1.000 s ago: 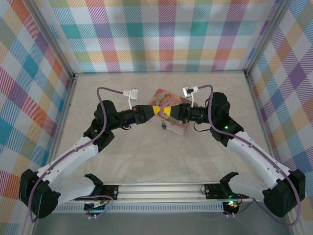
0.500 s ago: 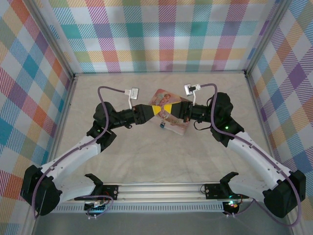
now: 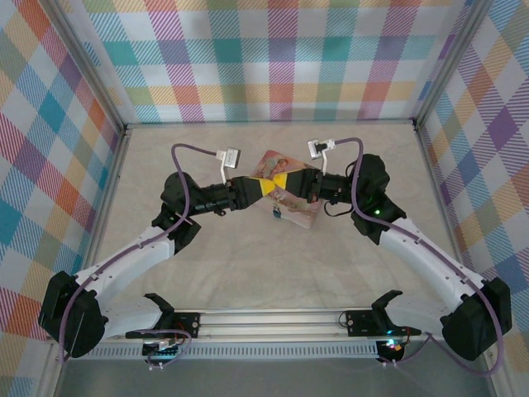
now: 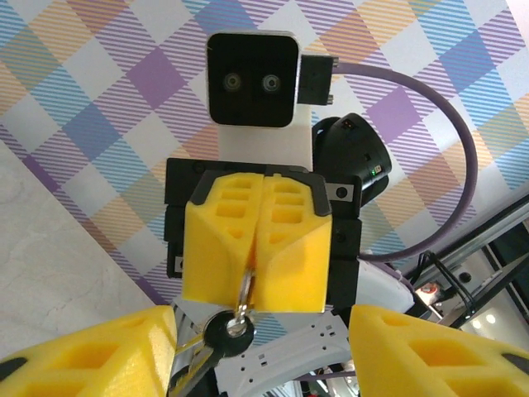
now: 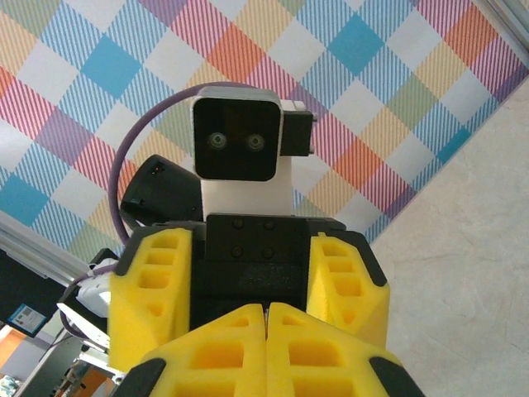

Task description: Unlock a padlock with a key

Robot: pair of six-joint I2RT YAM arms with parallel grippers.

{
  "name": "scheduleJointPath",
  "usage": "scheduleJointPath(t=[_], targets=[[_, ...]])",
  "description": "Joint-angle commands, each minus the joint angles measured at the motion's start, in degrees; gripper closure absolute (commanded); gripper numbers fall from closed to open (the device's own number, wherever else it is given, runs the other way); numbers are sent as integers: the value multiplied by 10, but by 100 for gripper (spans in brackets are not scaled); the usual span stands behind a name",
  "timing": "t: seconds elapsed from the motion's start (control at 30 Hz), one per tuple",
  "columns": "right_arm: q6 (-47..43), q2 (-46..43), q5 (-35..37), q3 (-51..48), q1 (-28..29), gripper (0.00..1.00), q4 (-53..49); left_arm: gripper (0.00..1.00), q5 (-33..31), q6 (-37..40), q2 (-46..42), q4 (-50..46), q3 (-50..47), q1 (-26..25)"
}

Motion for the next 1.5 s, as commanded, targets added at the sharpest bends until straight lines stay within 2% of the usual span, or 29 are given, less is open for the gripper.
scheduleJointPath(t=[0.0,0.17,0.27,0.3,0.37,0.47,0.6,0.67,0.83,0.9,1.13,1.47], targets=[[-24,-25,2,15,1,100,0,49,3,17,-22,-14,5,-3],[-29,-34,6,12,0,100,-9,62,4,25,-17,-32,9,-3],[-27,-31,5,11,-1,100,-8,62,5,25,-13,-30,11,-3],[-26,-31,4,11,-1,100,-6,61,5,25,-12,-28,12,-4],[-26,-29,5,11,-1,99,-4,52,9,21,-8,-17,13,-5],[-25,-27,6,12,-1,99,-2,45,13,7,-4,14,8,-8],[-25,-25,6,11,-1,99,4,45,21,5,2,24,12,-16],[-24,-24,5,11,-1,99,5,48,21,6,2,24,11,-17],[-29,-32,9,6,-4,99,-3,67,17,14,-5,7,10,-17],[-31,-37,11,5,-6,99,-8,72,12,22,-11,-9,9,-17],[-37,-52,7,1,-9,99,-30,81,2,42,-22,-43,11,-17],[-46,-61,1,-6,-11,99,-60,84,-6,58,-31,-61,19,-16]])
